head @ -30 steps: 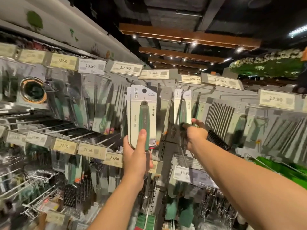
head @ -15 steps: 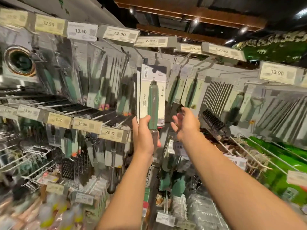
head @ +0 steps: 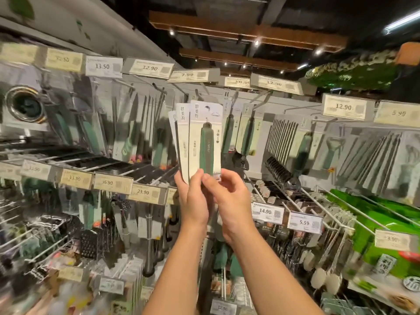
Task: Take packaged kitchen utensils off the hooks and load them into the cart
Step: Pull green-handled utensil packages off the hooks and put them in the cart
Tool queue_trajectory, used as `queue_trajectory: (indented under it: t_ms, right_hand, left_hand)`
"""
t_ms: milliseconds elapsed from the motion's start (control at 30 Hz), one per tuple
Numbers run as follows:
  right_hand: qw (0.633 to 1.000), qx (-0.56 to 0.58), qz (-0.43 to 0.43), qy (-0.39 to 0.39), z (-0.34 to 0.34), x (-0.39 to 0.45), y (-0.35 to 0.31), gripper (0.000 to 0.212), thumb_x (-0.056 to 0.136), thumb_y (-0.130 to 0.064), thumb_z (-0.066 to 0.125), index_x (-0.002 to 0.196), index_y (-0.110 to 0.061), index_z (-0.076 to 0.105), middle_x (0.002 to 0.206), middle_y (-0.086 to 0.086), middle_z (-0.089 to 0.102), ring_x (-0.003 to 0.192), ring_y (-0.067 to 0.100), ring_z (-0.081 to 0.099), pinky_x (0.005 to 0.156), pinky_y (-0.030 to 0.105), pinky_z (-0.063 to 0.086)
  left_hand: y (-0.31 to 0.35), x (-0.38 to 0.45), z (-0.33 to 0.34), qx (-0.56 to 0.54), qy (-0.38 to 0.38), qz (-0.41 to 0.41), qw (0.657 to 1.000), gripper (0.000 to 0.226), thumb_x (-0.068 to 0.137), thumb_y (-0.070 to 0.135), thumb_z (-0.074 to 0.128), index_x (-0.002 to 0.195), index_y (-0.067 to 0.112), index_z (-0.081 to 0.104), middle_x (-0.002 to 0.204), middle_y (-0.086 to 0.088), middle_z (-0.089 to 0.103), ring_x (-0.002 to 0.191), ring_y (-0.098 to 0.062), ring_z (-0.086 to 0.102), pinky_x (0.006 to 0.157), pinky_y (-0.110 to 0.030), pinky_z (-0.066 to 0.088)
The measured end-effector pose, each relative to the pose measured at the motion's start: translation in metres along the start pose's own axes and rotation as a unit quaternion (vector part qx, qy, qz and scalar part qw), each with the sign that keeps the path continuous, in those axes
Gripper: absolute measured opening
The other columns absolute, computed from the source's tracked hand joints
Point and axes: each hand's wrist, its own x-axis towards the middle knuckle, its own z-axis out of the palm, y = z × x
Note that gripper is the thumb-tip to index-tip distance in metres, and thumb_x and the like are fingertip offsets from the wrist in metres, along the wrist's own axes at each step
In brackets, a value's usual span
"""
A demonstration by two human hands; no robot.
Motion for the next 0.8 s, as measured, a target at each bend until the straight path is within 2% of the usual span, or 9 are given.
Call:
queue_trajectory:
  t_ms: [133,233,333,400,433,500,633,700,800]
  right_hand:
    - [0.999,-0.007,-0.034,0.01,0.0,0.002,-0.006,0.022,0.088,-0.001,0.076,0.107,-0.006,0.066,0.076,-0.007,0.075,0.07,0.002,0.071,0.062,0.015,0.053]
    - [0.999,-0.009,-0.042,0.032,0.002,0.002,0.001,0.024,0.09,-0.005,0.075,0.11,-0.009,0.062,0.09,0.004,0.078,0.084,0.015,0.075,0.074,0.025,0.059]
    - [0.998,0.024,-0.031,0.043,-0.002,0.004,0.008,0.026,0.092,-0.006,0.073,0.113,-0.012,0.059,0.094,0.006,0.078,0.086,0.019,0.076,0.079,0.034,0.06]
    - [0.997,0.051,-0.03,0.056,-0.008,0.008,0.009,0.027,0.093,-0.005,0.071,0.115,-0.015,0.058,0.097,0.006,0.077,0.088,0.019,0.076,0.08,0.035,0.061]
    - [0.996,0.056,-0.032,0.061,-0.011,0.011,0.007,0.028,0.094,-0.005,0.07,0.116,-0.017,0.058,0.1,0.005,0.077,0.089,0.017,0.075,0.083,0.035,0.061]
    - [0.995,0.062,-0.031,0.067,-0.016,0.017,0.004,0.035,0.095,-0.007,0.069,0.126,-0.017,0.055,0.111,0.003,0.072,0.085,0.011,0.074,0.084,0.036,0.061]
    - [0.994,0.071,-0.032,0.081,-0.02,0.028,-0.005,0.053,0.096,-0.01,0.068,0.144,-0.014,0.046,0.13,0.002,0.06,0.072,0.01,0.07,0.071,0.033,0.063]
    - [0.993,0.065,-0.045,0.082,-0.02,0.033,-0.009,0.053,0.096,-0.009,0.068,0.144,-0.012,0.046,0.123,0.001,0.062,0.077,0.013,0.068,0.066,0.029,0.062]
    - [0.993,0.065,-0.051,0.084,-0.019,0.041,-0.013,0.049,0.096,-0.008,0.069,0.14,-0.011,0.05,0.107,0.003,0.065,0.074,0.011,0.065,0.064,0.027,0.061]
  left_hand:
    - [0.002,-0.001,0.001,0.045,-0.007,0.028,0.999,0.083,0.077,0.059,0.064,0.151,0.029,0.042,0.142,0.002,0.064,0.13,-0.022,0.063,0.115,-0.054,0.045]
    - [0.002,-0.003,0.007,0.102,0.011,0.057,0.993,0.064,0.089,0.05,0.059,0.146,0.027,0.042,0.134,0.006,0.068,0.122,-0.018,0.066,0.11,-0.05,0.049]
    - [-0.005,-0.001,0.004,0.127,0.034,0.068,0.989,0.053,0.099,0.044,0.057,0.146,0.026,0.041,0.131,-0.003,0.069,0.116,-0.027,0.067,0.104,-0.051,0.051]
    - [-0.01,0.003,-0.002,0.116,0.028,0.041,0.992,0.054,0.094,0.052,0.055,0.142,0.03,0.04,0.113,-0.019,0.069,0.088,-0.037,0.069,0.075,-0.05,0.058]
    - [-0.011,0.004,-0.005,0.102,0.025,0.026,0.994,0.05,0.097,0.049,0.054,0.14,0.029,0.04,0.097,-0.019,0.063,0.067,-0.03,0.063,0.056,-0.04,0.053]
    - [-0.01,0.005,-0.008,0.07,0.024,0.008,0.997,0.032,0.108,0.034,0.049,0.137,0.025,0.041,0.077,-0.009,0.052,0.049,-0.014,0.044,0.041,-0.026,0.034]
    - [-0.009,0.009,-0.01,0.026,0.011,-0.033,0.999,0.037,0.11,0.032,0.043,0.146,0.026,0.037,0.059,-0.001,0.045,0.046,-0.013,0.036,0.041,-0.025,0.025]
    - [-0.007,0.01,-0.01,0.015,0.012,-0.04,0.999,0.041,0.11,0.033,0.044,0.15,0.027,0.035,0.058,-0.001,0.045,0.046,-0.013,0.036,0.04,-0.025,0.024]
    - [-0.004,0.012,-0.01,0.008,0.005,-0.036,0.999,0.031,0.11,0.032,0.044,0.139,0.023,0.041,0.057,-0.002,0.045,0.046,-0.015,0.035,0.039,-0.025,0.024]
